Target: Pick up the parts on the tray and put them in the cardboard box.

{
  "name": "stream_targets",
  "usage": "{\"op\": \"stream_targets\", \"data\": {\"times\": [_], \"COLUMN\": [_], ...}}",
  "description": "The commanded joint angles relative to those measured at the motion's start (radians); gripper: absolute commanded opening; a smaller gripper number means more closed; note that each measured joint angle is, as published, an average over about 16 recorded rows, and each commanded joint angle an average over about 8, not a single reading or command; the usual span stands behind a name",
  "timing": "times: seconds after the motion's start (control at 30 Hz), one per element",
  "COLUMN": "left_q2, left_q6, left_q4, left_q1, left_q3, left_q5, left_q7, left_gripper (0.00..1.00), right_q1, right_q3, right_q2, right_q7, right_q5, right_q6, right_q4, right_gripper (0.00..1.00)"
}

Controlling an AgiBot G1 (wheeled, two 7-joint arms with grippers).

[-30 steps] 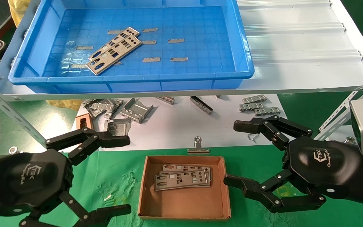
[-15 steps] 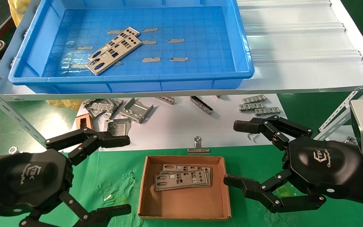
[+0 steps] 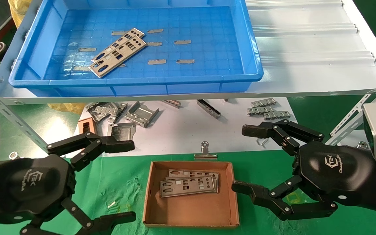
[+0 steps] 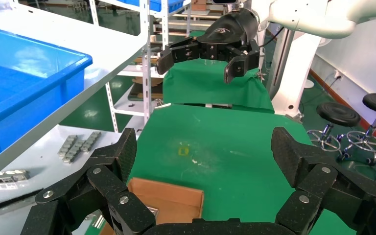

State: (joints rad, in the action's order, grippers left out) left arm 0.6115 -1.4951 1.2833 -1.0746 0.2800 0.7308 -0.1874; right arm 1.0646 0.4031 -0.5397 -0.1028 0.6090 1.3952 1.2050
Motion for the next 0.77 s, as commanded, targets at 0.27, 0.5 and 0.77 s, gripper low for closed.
{"op": "stream_targets", "data": {"times": [0.27, 0.5, 0.77], "left_q2": [0.000, 0.000, 0.000], "left_q6": [0.000, 0.000, 0.000], "left_q4": [0.000, 0.000, 0.000], "left_q1": [0.000, 0.000, 0.000], "left_q3": [0.000, 0.000, 0.000], "left_q5": [0.000, 0.000, 0.000], "left_q7": [0.000, 0.000, 0.000], "left_gripper": [1.00, 1.00, 1.00], "right_q1": [0.000, 0.000, 0.000], "right_q3": [0.000, 0.000, 0.000], "right_q2": [0.000, 0.000, 0.000], "right_q7": [0.000, 0.000, 0.000], "right_q5": [0.000, 0.000, 0.000], "right_q6": [0.000, 0.000, 0.000], "right_q4": [0.000, 0.000, 0.000], "right_gripper": [1.00, 1.00, 1.00]}}
